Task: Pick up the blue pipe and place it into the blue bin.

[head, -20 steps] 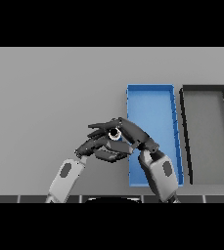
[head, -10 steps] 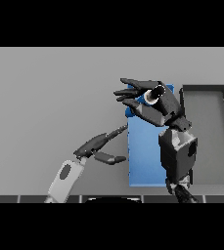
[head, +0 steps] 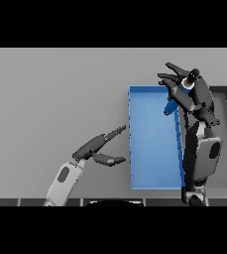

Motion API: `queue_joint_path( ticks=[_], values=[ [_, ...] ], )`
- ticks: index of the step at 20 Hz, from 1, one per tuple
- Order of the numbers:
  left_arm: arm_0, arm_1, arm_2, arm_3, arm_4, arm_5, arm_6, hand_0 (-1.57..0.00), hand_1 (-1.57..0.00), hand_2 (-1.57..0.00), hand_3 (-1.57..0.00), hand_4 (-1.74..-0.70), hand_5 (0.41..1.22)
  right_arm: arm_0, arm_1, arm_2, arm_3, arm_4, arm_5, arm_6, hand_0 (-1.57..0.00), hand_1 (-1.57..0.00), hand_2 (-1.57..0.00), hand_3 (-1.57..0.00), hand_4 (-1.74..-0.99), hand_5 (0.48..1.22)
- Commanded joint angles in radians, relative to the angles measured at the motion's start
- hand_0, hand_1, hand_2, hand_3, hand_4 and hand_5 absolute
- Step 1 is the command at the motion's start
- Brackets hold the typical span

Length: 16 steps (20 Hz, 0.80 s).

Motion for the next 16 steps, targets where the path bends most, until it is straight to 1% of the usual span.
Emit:
queue_joint_path(
  ticks=[1, 2, 4, 6, 7, 9, 10, 12, 13, 14, 15, 16],
  values=[
    [0.001, 0.005, 0.004, -0.003, 0.002, 0.000, -0.017, 0.00, 0.00, 0.00, 0.00, -0.94, 0.465, 0.038, 0.002, 0.002, 0.008, 0.018, -0.009, 0.000, -1.57, -1.57, -1.57, -1.57, -1.499, 1.221],
    [-0.005, 0.014, 0.013, 0.009, 0.004, -0.005, -0.023, 0.00, 0.00, 0.00, 0.00, -0.94, 0.463, 0.069, -0.008, 0.011, 0.020, 0.019, -0.021, 0.000, -1.57, -1.57, -1.57, -1.57, -1.499, 1.221],
    [-0.009, 0.001, 0.006, 0.013, -0.001, 0.003, -0.016, 0.00, 0.00, 0.00, 0.00, -0.94, 0.460, 0.147, -0.016, 0.028, 0.024, 0.046, -0.041, 0.000, -1.57, -1.57, -1.57, -1.57, -1.500, 1.221],
    [-0.020, 0.003, 0.006, 0.022, -0.013, 0.008, -0.031, 0.00, 0.00, 0.00, 0.00, -0.93, 0.460, 0.211, -0.031, 0.047, 0.044, 0.057, -0.060, 0.000, -1.57, -1.57, -1.57, -1.57, -1.500, 1.221],
    [-0.022, -0.002, 0.003, 0.021, -0.014, 0.011, -0.031, 0.00, 0.00, 0.00, 0.00, -0.93, 0.462, 0.252, -0.028, 0.064, 0.044, 0.068, -0.086, 0.000, -1.57, -1.57, -1.57, -1.57, -1.500, 1.221],
    [-0.031, 0.008, 0.014, 0.019, -0.015, 0.015, -0.038, 0.00, 0.00, 0.00, 0.00, -0.93, 0.464, 0.313, -0.055, 0.101, 0.073, 0.071, -0.147, 0.000, -1.57, -1.57, -1.57, -1.57, -1.500, 1.221],
    [-0.025, 0.004, 0.014, 0.017, -0.013, 0.018, -0.026, 0.00, 0.00, 0.00, 0.00, -0.93, 0.465, 0.341, -0.063, 0.124, 0.083, 0.069, -0.184, 0.000, -1.57, -1.57, -1.57, -1.57, -1.500, 1.221],
    [0.000, 0.012, 0.004, 0.012, -0.025, 0.021, -0.057, 0.00, 0.00, 0.00, 0.00, -0.93, 0.467, 0.388, -0.111, 0.172, 0.106, 0.035, -0.258, 0.000, -1.57, -1.57, -1.57, -1.57, -1.499, 1.221],
    [-0.010, 0.008, 0.005, 0.012, -0.024, 0.022, -0.052, 0.00, 0.00, 0.00, 0.00, -0.93, 0.470, 0.409, -0.127, 0.198, 0.117, 0.008, -0.292, 0.000, -1.57, -1.57, -1.57, -1.57, -1.498, 1.221],
    [-0.009, 0.015, 0.006, 0.012, -0.030, 0.024, -0.062, 0.00, 0.00, 0.00, 0.00, -0.92, 0.474, 0.424, -0.166, 0.231, 0.132, -0.040, -0.327, 0.000, -1.57, -1.57, -1.57, -1.57, -1.498, 1.221],
    [-0.012, 0.022, 0.010, 0.017, -0.031, 0.021, -0.061, 0.00, 0.00, 0.00, 0.00, -0.92, 0.476, 0.430, -0.194, 0.273, 0.143, -0.067, -0.368, 0.000, -1.57, -1.57, -1.57, -1.57, -1.497, 1.221],
    [-0.014, 0.015, 0.007, 0.019, -0.031, 0.024, -0.057, 0.00, 0.00, 0.00, 0.00, -0.92, 0.478, 0.450, -0.242, 0.315, 0.151, -0.110, -0.403, 0.000, -1.57, -1.57, -1.57, -1.26, -1.546, 1.221]
  ],
)
